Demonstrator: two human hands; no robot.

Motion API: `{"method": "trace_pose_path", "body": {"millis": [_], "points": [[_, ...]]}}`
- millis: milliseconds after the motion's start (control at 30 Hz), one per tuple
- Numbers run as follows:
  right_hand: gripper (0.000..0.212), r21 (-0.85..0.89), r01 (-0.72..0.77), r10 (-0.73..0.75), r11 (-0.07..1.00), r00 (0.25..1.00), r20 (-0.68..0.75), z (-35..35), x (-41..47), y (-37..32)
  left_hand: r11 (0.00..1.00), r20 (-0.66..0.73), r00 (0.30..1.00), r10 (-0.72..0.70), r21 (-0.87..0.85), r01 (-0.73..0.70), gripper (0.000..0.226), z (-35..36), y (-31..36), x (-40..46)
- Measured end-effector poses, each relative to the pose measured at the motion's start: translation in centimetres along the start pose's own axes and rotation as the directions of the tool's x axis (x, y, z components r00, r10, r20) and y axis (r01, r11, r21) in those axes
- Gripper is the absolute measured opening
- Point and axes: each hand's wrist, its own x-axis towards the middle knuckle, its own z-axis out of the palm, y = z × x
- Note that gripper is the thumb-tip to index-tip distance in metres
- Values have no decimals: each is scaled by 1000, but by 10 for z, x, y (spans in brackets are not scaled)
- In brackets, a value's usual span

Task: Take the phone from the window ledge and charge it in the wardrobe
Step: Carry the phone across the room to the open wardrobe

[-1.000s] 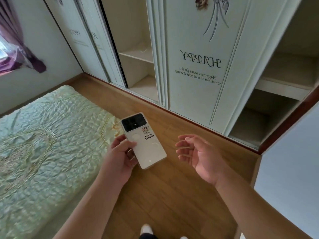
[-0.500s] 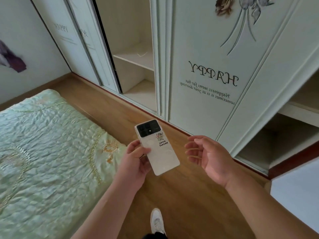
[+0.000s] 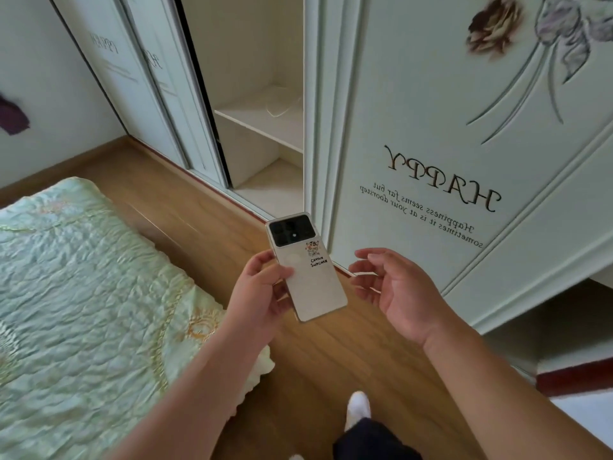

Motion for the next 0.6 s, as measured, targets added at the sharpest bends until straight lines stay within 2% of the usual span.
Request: {"method": "trace_pose_path", "body": {"millis": [300,600], "points": [[20,111,-116,103,987,988,111,-29,153,-46,999,-104,994,45,-12,-47,39,57,26,128],[20,19,-153,143,988,955,260,-43,286,-116,985,-230,962,145,-54,-161,36,115,79,213]]}}
